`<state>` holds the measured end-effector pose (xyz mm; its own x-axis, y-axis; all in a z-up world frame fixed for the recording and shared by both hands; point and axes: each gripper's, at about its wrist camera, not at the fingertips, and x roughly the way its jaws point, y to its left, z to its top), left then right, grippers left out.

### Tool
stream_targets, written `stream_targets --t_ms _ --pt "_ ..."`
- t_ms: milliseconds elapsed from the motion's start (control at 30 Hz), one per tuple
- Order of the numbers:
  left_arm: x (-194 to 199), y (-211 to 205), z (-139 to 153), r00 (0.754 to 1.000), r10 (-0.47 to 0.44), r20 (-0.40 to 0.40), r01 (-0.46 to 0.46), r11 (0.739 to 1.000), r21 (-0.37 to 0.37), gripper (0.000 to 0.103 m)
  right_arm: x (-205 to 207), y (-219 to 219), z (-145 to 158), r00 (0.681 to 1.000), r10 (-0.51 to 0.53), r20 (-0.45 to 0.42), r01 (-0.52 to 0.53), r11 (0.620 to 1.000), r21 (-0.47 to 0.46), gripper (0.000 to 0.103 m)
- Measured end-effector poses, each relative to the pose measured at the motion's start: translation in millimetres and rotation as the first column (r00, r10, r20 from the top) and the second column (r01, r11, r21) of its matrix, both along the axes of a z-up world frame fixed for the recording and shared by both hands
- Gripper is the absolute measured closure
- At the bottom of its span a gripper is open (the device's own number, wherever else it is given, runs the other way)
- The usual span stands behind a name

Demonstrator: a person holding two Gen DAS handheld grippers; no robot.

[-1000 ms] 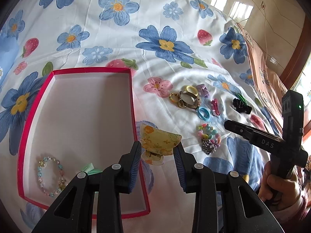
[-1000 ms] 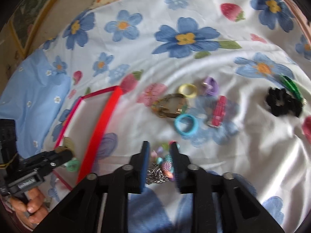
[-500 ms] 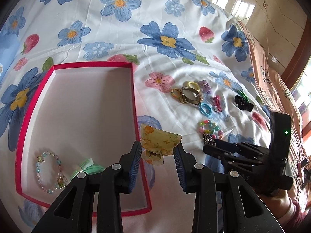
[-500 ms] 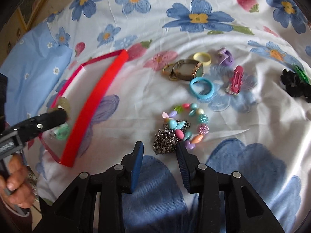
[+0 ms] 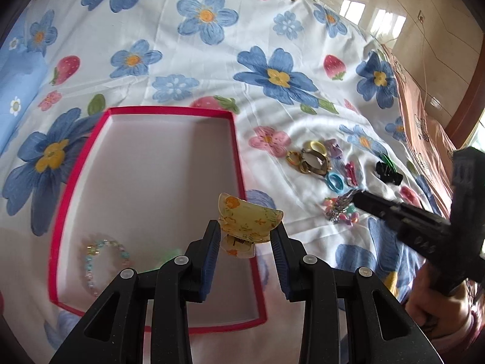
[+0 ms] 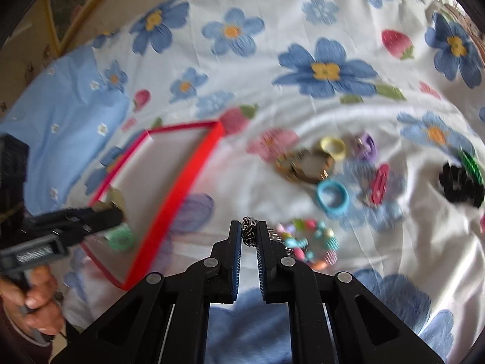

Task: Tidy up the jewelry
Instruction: 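Carry the claw clip and silver chain into the red box and release both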

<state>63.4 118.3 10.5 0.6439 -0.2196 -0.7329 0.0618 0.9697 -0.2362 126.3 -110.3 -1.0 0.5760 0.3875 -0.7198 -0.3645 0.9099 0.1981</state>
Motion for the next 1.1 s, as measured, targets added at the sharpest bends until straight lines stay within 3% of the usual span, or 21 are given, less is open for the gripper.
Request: stream_targets --t_ms 200,667,1100 --pt "-10 20 3 0.999 0.044 0.007 -0.044 0.999 0.008 0.070 1 24 26 0.998 0.053 0.042 -0.055 0.997 0.055 0.094" --pt "-7 68 0 0.989 0.150 -0.018 -0.149 0.987 0.056 0.070 9 87 38 0.981 0.190 0.046 -0.194 0.974 0.117 0.094" --pt "21 81 -21 0.983 0.174 -0.062 -0.169 0.982 0.081 0.070 21 142 2 0.958 0.286 -0.033 -0.281 0.953 0.110 0.094"
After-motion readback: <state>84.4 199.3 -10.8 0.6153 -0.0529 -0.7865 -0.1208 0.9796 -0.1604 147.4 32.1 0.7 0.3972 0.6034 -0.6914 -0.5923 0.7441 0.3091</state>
